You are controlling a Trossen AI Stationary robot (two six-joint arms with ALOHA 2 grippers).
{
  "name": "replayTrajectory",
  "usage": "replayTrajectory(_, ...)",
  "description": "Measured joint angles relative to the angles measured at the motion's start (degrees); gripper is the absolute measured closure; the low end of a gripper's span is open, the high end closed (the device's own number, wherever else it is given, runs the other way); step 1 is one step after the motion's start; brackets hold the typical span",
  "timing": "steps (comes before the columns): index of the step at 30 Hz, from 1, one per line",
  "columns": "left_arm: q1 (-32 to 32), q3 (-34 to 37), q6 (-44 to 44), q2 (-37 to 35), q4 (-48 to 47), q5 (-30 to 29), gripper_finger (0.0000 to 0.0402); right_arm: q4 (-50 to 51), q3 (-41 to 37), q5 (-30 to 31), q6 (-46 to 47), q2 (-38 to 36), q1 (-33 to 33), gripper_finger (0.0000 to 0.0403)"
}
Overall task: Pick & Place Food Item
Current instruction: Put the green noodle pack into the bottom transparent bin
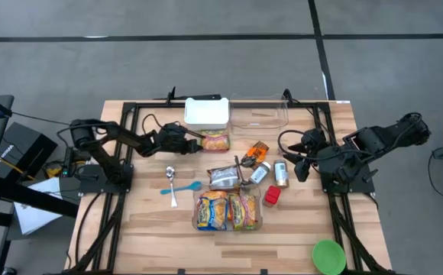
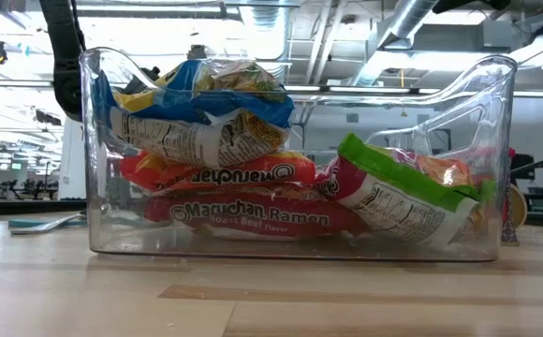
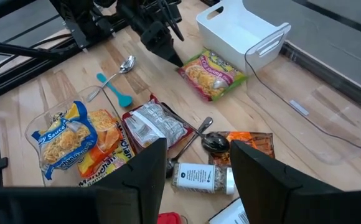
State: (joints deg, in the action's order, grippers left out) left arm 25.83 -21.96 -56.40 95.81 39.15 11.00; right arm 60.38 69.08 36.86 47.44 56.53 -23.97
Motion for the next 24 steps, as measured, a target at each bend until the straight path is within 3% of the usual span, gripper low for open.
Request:
replayTrajectory(4,0.0,0.0,0.0,0.1,0.1,0.1,0.0319,0.0,0.0,-0.9,0.4,0.0,0.0,0.0232)
replayTrajectory(11,0.0,0.0,-0.3,0.1,-0.1,-0.1,0.0393,0.0,0.0,-0.9,0.2,0.0,0.0,0.0232)
replayTrajectory(16,0.0,0.0,-0.4,0.2,-0.3,0.1,0.0400,0.0,0.0,-0.9,0.2,0.0,0.0,0.0232)
replayTrajectory(24,-1.0,0.1,2.0,0.2,-0.5,10.7,0.0401,-1.0,0.0,-1.1,0.1,0.0,0.0,0.0232)
